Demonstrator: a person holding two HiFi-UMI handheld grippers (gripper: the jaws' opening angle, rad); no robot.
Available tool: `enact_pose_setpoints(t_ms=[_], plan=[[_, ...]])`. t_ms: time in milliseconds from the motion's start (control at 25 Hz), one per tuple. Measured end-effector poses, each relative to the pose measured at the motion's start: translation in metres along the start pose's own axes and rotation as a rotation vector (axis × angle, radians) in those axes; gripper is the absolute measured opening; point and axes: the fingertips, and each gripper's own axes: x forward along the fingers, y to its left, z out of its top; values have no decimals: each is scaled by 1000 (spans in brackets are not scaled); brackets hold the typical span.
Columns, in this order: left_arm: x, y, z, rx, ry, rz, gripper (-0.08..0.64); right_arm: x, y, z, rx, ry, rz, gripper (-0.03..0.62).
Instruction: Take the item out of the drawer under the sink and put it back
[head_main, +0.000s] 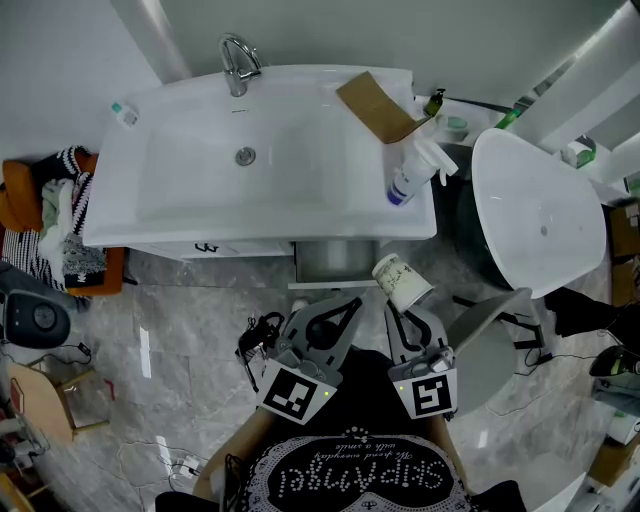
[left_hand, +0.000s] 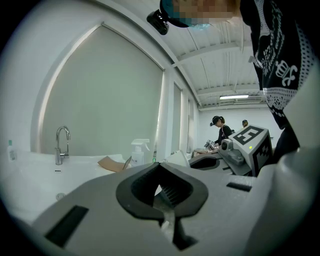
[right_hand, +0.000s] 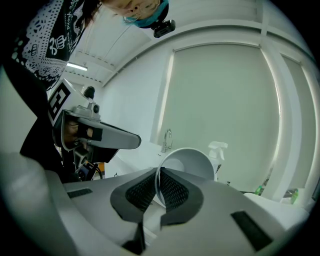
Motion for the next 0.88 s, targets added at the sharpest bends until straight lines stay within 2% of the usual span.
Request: enact_pose_setpoints(t_ms=[160, 360, 880], plan=[[0, -1, -1, 5, 3, -13, 0, 1, 0, -1, 3, 4, 0, 24], [0, -10, 0, 5, 0, -67, 0, 3, 3, -1, 1, 9, 13, 23], [3, -4, 3, -44, -50, -29, 0, -9, 0, -6, 5, 15, -4, 25]])
